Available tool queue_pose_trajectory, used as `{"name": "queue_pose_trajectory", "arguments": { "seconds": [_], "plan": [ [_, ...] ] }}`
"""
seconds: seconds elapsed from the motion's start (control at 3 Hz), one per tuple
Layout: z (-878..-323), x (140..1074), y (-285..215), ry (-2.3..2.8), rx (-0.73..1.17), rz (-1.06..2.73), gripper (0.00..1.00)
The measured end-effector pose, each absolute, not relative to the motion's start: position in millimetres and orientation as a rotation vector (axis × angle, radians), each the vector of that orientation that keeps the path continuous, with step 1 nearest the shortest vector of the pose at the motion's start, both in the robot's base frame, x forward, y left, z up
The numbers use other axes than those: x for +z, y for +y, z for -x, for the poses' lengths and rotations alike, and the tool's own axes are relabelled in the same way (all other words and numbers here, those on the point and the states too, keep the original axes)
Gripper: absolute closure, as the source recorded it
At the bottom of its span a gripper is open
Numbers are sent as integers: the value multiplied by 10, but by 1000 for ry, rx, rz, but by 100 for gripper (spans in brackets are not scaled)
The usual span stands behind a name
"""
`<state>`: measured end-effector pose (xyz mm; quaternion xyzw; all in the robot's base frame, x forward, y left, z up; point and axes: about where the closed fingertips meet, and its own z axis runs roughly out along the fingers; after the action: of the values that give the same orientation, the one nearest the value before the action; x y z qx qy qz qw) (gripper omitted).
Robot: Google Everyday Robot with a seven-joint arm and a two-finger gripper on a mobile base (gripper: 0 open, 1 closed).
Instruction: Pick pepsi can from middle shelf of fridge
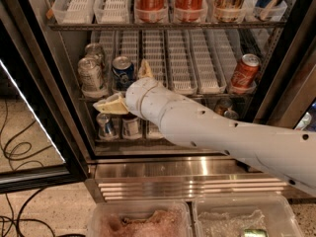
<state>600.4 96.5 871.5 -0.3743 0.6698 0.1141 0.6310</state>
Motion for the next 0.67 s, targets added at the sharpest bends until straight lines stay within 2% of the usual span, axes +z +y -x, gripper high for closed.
{"name": "queue_pose_trajectory", "arguments": {
  "seconds": [0.67],
  "plan": [
    [-5993, 8659, 954, 1529, 260, 819, 0]
  ]
}}
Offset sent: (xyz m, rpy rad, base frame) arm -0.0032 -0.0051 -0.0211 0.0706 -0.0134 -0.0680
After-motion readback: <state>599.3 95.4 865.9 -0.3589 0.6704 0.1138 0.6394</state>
